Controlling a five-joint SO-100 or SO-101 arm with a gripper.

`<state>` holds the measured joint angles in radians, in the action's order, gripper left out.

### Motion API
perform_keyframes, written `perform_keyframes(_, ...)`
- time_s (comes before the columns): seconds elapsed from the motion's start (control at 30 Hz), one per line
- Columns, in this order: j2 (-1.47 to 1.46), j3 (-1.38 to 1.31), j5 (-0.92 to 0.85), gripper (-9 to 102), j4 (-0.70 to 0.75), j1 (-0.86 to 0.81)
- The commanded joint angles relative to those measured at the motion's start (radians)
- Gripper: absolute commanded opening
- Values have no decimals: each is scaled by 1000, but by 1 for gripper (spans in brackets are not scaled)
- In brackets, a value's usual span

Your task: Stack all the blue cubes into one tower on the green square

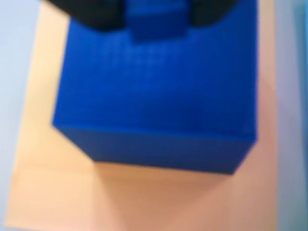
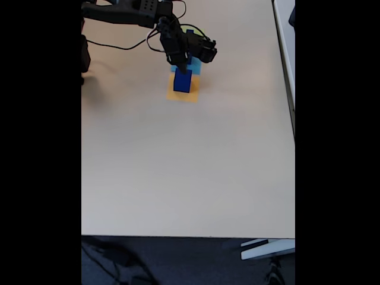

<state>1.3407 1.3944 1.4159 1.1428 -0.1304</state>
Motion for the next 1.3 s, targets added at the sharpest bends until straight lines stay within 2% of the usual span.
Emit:
perform_keyframes(0.0,84,-6,17,1,-6,-6)
perform_keyframes(1.27,17,6,41,1,-29,9)
